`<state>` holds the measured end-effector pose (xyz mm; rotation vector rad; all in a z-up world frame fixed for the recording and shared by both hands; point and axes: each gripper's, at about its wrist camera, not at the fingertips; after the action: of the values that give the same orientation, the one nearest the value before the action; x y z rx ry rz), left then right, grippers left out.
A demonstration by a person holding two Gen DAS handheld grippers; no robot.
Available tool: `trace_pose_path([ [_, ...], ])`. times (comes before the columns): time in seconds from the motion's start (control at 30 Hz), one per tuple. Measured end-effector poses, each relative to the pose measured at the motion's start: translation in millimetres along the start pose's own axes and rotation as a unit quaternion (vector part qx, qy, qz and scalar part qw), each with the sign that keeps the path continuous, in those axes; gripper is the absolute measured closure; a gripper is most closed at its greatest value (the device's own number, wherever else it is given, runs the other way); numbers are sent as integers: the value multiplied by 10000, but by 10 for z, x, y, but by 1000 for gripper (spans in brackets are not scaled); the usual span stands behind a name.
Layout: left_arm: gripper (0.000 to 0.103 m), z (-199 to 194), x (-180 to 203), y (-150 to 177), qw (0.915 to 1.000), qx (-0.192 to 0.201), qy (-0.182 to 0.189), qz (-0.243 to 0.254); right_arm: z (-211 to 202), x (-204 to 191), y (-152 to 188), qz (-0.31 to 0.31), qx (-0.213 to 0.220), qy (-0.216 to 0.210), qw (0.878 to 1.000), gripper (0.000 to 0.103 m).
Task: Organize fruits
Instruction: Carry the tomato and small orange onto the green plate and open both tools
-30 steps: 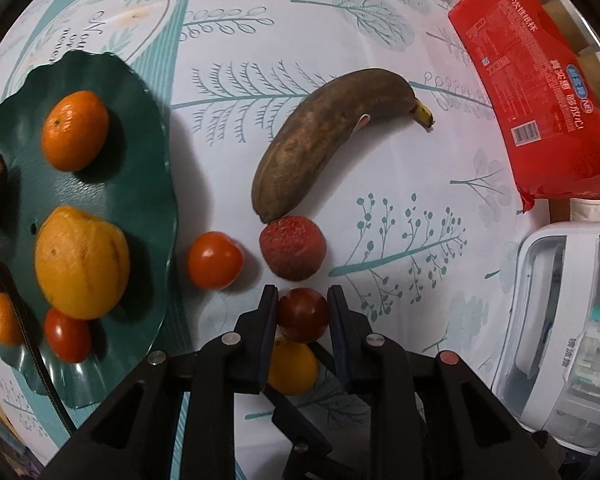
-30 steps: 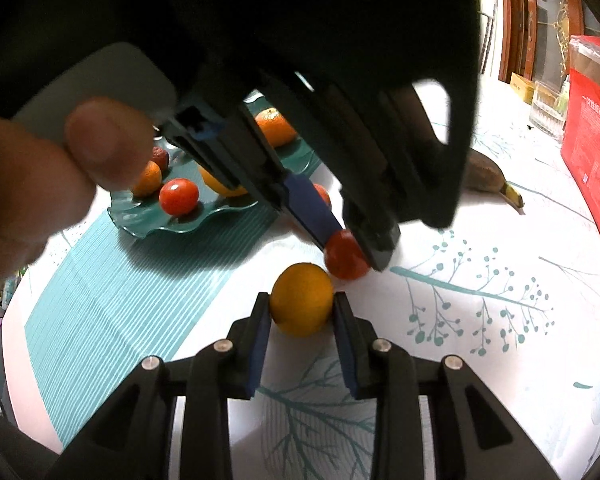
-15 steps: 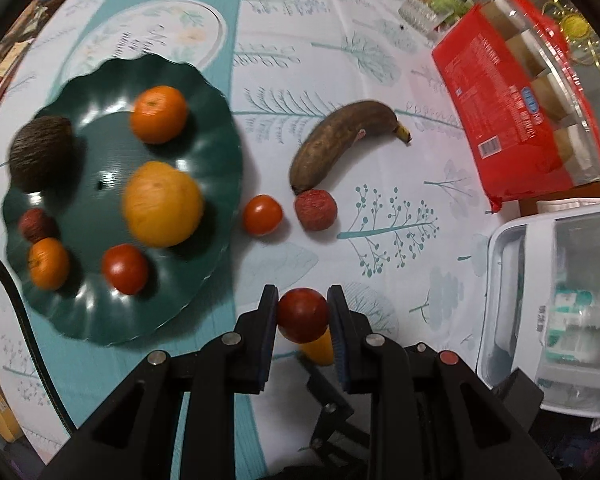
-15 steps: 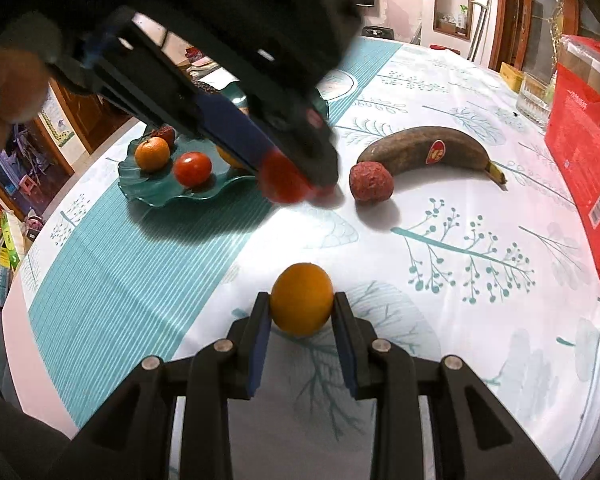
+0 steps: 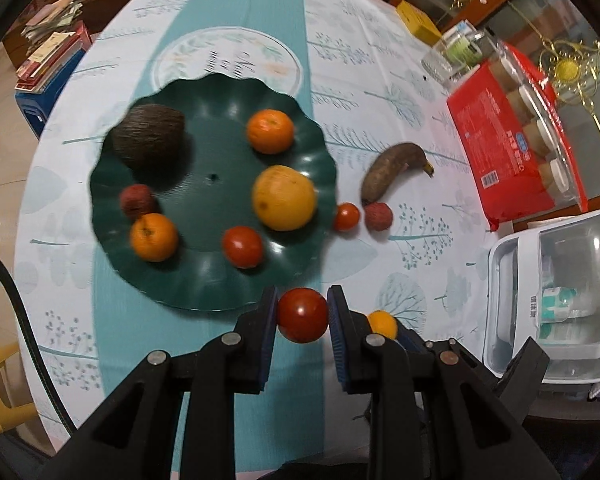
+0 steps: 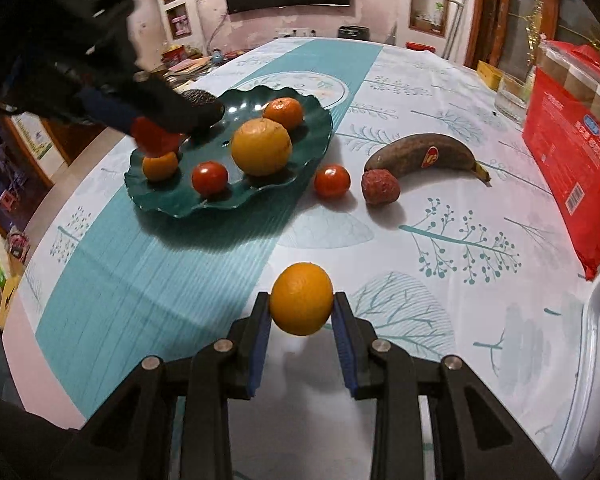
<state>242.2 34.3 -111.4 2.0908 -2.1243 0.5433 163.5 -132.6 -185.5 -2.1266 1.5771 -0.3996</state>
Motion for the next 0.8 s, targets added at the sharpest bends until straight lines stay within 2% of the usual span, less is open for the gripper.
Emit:
trace_pose_path([
  [0.4, 80, -347, -770, -91, 9982, 386, 141, 435, 83, -340, -172, 996, 77, 388, 9942, 72],
  [0.57, 80, -337, -964, -204, 9964, 489, 289, 634, 143, -506, -299, 1209, 162, 535, 9911, 72],
  [0.8, 80, -157, -1120, -363, 9923, 585, 564, 932, 220, -673, -492, 1667, 285, 451, 9846, 72],
])
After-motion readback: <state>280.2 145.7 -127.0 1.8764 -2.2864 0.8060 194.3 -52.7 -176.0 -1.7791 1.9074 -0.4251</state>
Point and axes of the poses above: each gripper's, at about its wrist camera, not at the fingertips, and z roughly the way its jaws point, x to its right, y to its underside, and after that the axes turned 2 degrees about -x, right-handed
